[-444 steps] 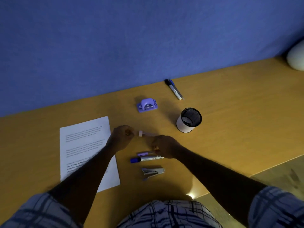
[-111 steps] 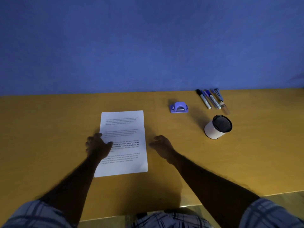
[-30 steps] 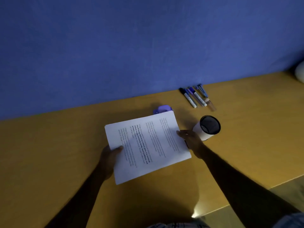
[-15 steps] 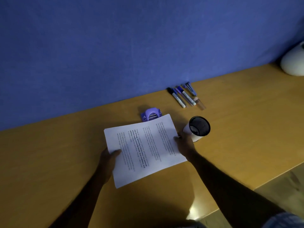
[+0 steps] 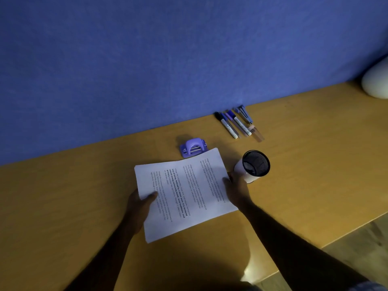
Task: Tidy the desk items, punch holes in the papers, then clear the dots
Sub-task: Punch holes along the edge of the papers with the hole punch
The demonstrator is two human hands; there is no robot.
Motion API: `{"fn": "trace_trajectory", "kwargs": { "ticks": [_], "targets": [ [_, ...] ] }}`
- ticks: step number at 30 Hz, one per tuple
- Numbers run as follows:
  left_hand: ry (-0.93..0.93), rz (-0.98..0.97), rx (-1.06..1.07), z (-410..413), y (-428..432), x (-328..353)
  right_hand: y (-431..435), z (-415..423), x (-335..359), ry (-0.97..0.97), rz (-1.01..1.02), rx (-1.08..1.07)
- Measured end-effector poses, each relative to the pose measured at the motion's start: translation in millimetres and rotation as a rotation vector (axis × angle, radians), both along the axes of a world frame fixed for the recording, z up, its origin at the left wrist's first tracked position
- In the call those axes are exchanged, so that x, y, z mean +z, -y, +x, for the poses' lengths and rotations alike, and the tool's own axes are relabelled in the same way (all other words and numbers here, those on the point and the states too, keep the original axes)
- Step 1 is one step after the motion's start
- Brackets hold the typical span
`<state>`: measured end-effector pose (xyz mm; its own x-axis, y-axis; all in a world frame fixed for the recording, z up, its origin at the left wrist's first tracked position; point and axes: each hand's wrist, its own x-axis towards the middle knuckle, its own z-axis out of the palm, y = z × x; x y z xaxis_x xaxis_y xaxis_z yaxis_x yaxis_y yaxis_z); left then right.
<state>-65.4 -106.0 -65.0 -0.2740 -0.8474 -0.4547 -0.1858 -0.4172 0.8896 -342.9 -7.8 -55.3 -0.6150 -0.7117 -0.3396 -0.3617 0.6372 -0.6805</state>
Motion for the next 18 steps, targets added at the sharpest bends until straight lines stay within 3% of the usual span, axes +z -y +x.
{"fn": "trace_trajectory", "kwargs": {
  "ticks": [9,18],
  "targets": [
    [-0.032,0.031,0.029,12,3,-2,0,18,10,-0.195,-0.02,0.077],
    [-0.091,0.058,0.031,23,5,-2,9,21,13,-0.286,0.103,0.117]
  ]
}}
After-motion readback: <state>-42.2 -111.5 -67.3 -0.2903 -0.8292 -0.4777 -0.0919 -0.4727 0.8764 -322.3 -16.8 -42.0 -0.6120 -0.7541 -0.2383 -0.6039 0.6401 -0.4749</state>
